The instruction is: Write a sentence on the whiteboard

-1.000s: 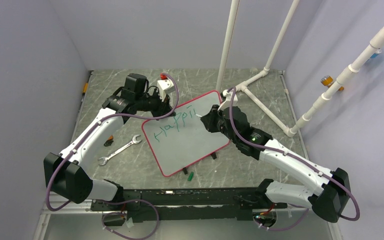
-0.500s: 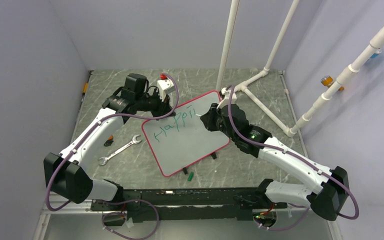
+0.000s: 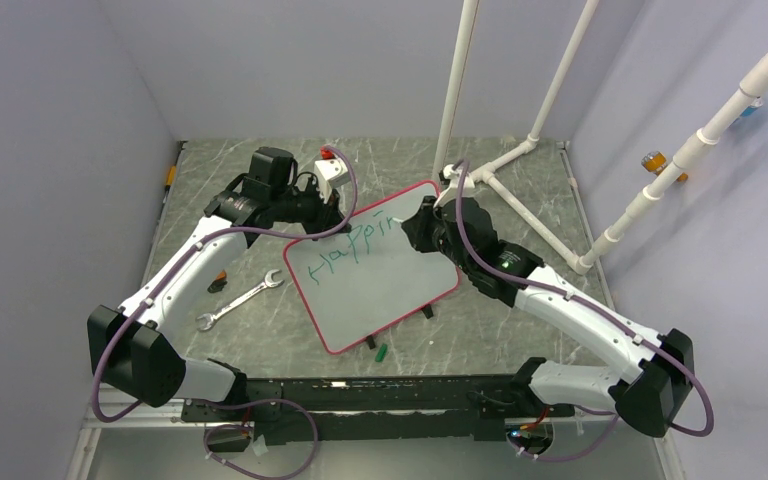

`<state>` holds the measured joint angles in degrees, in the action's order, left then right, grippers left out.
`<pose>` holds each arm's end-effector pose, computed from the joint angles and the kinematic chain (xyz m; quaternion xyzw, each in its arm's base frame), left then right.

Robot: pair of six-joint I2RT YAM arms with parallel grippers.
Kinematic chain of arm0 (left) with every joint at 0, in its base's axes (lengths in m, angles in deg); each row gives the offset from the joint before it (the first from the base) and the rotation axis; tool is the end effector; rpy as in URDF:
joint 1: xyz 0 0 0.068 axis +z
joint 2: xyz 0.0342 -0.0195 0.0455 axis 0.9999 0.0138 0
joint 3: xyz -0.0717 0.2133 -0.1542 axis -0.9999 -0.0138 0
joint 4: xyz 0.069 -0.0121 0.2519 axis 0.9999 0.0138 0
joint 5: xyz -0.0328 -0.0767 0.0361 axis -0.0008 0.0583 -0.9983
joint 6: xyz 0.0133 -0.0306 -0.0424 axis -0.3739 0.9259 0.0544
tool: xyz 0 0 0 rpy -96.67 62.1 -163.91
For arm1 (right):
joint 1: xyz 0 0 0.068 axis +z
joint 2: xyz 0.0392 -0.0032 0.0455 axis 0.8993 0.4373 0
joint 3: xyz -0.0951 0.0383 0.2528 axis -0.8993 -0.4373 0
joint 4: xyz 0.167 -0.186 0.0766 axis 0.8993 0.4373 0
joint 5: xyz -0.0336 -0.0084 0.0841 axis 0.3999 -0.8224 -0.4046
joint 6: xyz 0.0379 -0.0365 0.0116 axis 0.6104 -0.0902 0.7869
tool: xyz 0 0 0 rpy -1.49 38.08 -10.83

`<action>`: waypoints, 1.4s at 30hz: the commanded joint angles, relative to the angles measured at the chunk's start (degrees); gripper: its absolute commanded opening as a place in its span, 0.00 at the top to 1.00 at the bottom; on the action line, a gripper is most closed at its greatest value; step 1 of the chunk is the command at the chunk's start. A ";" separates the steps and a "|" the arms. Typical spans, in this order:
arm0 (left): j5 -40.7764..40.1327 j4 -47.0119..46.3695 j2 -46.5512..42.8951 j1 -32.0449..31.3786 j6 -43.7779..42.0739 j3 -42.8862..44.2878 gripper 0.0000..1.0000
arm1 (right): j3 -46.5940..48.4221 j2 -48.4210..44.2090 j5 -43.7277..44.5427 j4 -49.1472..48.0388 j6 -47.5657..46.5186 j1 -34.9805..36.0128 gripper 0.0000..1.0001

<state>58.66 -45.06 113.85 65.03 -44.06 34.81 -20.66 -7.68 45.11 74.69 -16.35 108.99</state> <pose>0.2618 -0.1411 0.3449 0.4196 0.7513 -0.3203 0.3961 0.1926 0.1796 0.3348 -0.0306 0.8227 0.2601 0.5046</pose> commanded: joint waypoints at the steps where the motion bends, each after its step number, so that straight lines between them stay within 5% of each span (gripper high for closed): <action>1: -0.31 -1.49 -0.84 -0.56 -3.70 0.61 1.00 | 1.96 0.66 2.52 -0.50 -1.05 -1.58 1.00; 18: -0.46 -1.43 -1.03 -0.59 -3.74 0.64 1.00 | -5.03 -4.24 -1.83 1.24 1.72 -2.02 1.00; 42: -0.57 -1.45 -1.02 -0.55 -3.75 0.54 1.00 | 0.00 -3.89 -1.63 -0.65 -0.77 -3.06 1.00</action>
<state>59.41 -45.39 113.85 64.85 -44.06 34.81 -23.16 -12.47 42.99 77.12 -16.28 106.46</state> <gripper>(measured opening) 0.162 0.149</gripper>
